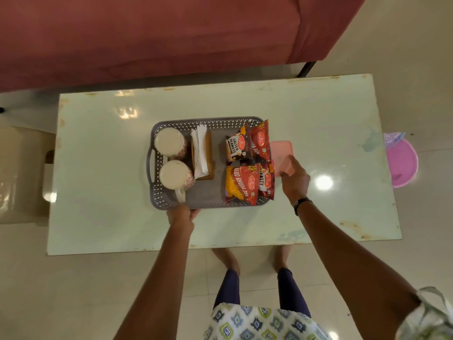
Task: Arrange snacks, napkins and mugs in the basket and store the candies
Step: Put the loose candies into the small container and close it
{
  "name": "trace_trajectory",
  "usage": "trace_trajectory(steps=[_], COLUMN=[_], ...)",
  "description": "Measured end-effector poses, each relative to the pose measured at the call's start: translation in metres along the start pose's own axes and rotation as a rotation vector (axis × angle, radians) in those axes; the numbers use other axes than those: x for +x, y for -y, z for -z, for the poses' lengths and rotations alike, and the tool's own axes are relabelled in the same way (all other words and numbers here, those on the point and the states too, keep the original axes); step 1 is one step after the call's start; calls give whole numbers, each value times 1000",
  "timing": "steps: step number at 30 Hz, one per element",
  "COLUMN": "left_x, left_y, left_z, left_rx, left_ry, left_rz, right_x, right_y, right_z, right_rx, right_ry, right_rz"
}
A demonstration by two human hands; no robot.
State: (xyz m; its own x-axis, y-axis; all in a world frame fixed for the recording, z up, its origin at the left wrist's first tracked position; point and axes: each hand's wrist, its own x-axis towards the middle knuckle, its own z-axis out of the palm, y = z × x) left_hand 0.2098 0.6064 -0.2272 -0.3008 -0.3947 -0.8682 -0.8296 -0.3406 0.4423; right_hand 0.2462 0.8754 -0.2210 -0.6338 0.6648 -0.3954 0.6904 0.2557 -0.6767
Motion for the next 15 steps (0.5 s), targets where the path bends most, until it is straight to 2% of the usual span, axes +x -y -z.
trace_trajectory(steps=[5, 10, 12, 15], left_x=[18, 12, 7, 3], left_y=[4, 2, 2, 3], left_z=[3, 1, 0, 1], left_rx=[142, 63, 89, 139], left_ry=[39, 63, 15, 42], left_rz=[38, 27, 36, 16], right_x=[1, 3, 2, 2], right_y=[1, 0, 0, -1], right_z=[-5, -8, -9, -9], right_rx=[34, 56, 58, 66], right_ry=[-20, -21, -24, -23], right_rz=[-62, -102, -113, -133])
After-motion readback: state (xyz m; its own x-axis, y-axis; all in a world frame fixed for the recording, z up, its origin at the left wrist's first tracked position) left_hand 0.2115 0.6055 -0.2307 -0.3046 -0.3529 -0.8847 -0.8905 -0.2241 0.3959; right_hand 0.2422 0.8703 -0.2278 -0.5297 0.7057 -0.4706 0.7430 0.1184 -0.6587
